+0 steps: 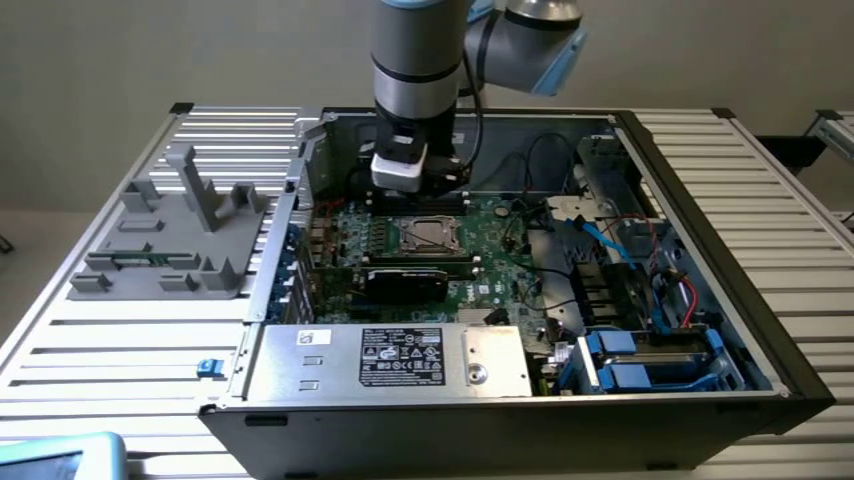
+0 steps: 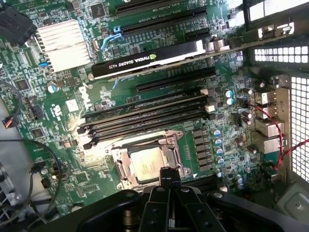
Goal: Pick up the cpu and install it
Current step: 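Install the second cpu locking lever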
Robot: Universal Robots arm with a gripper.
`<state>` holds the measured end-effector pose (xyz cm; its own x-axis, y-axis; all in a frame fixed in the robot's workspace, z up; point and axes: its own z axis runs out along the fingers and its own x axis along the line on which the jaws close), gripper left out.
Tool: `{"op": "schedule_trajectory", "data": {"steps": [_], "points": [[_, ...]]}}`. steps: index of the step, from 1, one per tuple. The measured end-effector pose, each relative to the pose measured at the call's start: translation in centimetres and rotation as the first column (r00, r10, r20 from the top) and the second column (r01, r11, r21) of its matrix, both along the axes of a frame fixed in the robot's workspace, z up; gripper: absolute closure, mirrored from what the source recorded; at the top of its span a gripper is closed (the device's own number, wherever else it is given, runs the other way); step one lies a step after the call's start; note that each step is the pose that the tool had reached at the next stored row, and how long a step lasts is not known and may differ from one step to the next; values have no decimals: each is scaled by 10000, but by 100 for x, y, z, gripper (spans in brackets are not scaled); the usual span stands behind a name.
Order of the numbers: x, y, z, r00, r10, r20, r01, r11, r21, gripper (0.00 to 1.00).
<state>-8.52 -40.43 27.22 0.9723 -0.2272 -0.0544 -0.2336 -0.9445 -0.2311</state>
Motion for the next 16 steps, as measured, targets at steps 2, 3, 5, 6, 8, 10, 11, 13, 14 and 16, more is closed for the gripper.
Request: {"op": "schedule_trajectory", "data": {"steps": [2, 3, 5, 6, 8, 10, 11, 13, 14, 16], "points": [[0, 0, 0, 9997, 244, 29, -244, 9997, 70, 89], [-1, 0, -1, 9995, 325, 59, -326, 9994, 116, 89], [-12, -13, -3, 9992, 403, 83, -405, 9990, 196, 89], [-19, -26, -5, 9989, 453, 83, -455, 9988, 205, 89], [-27, -67, -6, 9986, 527, 84, -529, 9984, 205, 89], [-28, -132, -22, 9985, 541, 85, -543, 9982, 243, 89], [-28, -163, -37, 9985, 541, 87, -543, 9981, 285, 89], [-28, -200, -72, 9985, 540, 91, -543, 9979, 343, 89], [-29, -210, -90, 9985, 540, 92, -543, 9979, 363, 89], [-31, -219, -119, 9985, 539, 94, -543, 9976, 425, 89]]}}
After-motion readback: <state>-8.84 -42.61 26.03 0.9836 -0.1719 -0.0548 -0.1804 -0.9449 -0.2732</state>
